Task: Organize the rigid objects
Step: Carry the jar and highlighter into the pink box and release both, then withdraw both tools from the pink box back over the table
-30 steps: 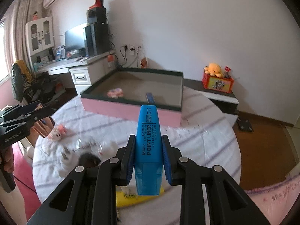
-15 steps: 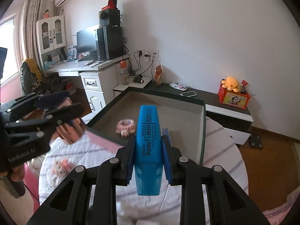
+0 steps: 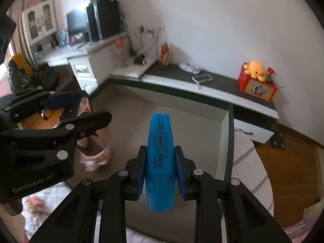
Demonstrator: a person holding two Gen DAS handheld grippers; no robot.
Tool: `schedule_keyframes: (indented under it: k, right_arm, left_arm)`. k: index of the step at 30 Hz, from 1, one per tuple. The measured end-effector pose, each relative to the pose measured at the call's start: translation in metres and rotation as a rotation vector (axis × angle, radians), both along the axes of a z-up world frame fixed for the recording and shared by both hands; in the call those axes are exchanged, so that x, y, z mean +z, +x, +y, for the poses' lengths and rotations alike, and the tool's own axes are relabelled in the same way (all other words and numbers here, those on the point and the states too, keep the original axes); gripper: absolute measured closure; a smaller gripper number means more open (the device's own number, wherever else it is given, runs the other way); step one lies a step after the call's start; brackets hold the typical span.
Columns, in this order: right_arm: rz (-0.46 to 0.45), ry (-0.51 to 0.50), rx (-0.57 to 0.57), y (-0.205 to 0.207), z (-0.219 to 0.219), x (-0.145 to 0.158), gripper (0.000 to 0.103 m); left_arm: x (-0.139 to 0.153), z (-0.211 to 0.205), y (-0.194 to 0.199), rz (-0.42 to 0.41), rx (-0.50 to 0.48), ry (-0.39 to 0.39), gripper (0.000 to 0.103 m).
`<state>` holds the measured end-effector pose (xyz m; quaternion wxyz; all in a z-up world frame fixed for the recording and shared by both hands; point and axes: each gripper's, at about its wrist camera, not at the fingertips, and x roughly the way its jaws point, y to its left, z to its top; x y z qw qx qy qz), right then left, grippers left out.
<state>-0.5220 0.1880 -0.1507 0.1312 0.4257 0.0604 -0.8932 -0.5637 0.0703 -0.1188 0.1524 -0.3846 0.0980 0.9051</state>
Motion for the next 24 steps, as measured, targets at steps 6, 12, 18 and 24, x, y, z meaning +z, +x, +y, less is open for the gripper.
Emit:
schedule_keyframes:
  k: [6,12,18,24]
  right_arm:
    - [-0.074,0.07,-0.017,-0.03,0.002,-0.018,0.076]
    - [-0.094,0.075,-0.018,-0.038,0.002,-0.026,0.076]
    - [-0.059,0.027,-0.067,-0.033,0.013,-0.013,0.061]
    - [0.044,-0.043,-0.086,0.009,0.022,0.022,0.033]
  left_arm:
    - [-0.031,0.011,-0.035,-0.07,0.022,-0.05,0.055]
    - [-0.043,0.006,-0.04,-0.076,0.047,-0.048,0.056]
    - [-0.024,-0.008,-0.027,-0.017,0.094,-0.006,0.017]
    - [0.008,-0.04,0.021,0.068,0.146,0.072,0.001]
